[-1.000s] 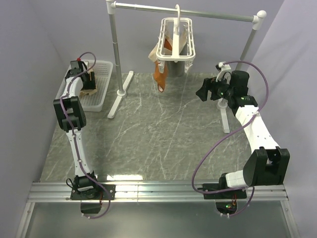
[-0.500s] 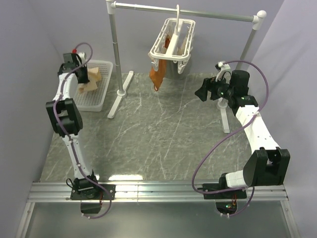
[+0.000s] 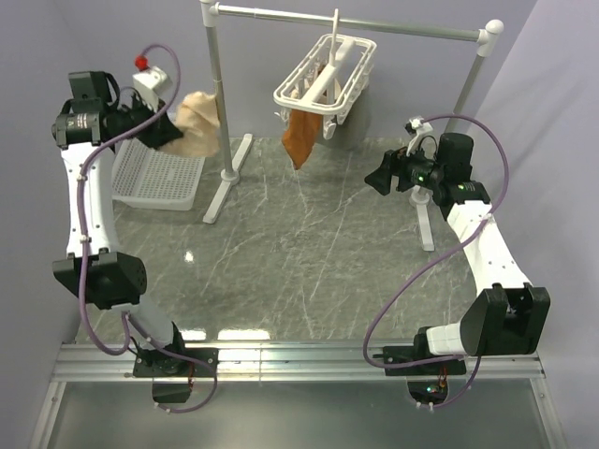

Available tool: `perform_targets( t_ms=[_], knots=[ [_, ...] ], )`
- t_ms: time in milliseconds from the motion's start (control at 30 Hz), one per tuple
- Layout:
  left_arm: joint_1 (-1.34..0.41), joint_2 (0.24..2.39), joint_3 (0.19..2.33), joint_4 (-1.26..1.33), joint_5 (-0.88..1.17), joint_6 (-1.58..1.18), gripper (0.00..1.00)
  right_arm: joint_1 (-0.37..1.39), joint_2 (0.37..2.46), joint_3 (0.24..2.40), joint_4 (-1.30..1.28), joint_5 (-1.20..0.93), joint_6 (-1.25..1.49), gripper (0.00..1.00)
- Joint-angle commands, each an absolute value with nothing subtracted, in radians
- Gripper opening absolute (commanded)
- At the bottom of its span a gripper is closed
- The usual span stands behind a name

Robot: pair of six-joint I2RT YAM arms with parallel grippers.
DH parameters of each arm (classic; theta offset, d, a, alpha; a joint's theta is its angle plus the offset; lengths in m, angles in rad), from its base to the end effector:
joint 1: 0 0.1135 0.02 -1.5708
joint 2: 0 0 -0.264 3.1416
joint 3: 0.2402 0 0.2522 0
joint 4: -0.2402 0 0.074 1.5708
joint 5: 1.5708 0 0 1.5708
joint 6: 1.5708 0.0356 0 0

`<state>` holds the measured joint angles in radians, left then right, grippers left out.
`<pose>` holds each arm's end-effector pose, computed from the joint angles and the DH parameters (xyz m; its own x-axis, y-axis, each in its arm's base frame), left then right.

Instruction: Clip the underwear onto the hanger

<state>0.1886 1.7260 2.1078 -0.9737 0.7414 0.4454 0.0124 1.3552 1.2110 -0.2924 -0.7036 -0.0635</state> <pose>0.3473 0.0418 0.4653 -0.3170 0.2630 -0.9112 0.6081 0.7936 0.0175 0.3059 0.0268 0.3528 -0.3842 -0.0531 -0.9217 -0.6213 0.7533 0.2155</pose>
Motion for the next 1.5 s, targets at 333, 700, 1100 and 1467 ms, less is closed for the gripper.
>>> perform_targets(
  t_ms=[333,700,1100,1467],
  knots=[
    [-0.215,1.473,1.444,-1.232,0.845,0.789,0.00,0.006,1.255,1.170,-0.348,-0.755,-0.104,0.85],
    [-0.374,1.863,1.585,-1.117,0.872,0.782,0.20,0.006,1.223,1.118,-0.391,-0.742,-0.144,0.85],
    [-0.330,1.769,1.413,-0.740,0.641,0.559,0.57,0.107,1.272,1.134,-0.480,-0.700,-0.258,0.68],
    [-0.155,1.488,1.083,-0.545,0.499,0.276,0.75,0.414,1.598,1.330,-0.456,-0.609,-0.314,0.57]
  ],
)
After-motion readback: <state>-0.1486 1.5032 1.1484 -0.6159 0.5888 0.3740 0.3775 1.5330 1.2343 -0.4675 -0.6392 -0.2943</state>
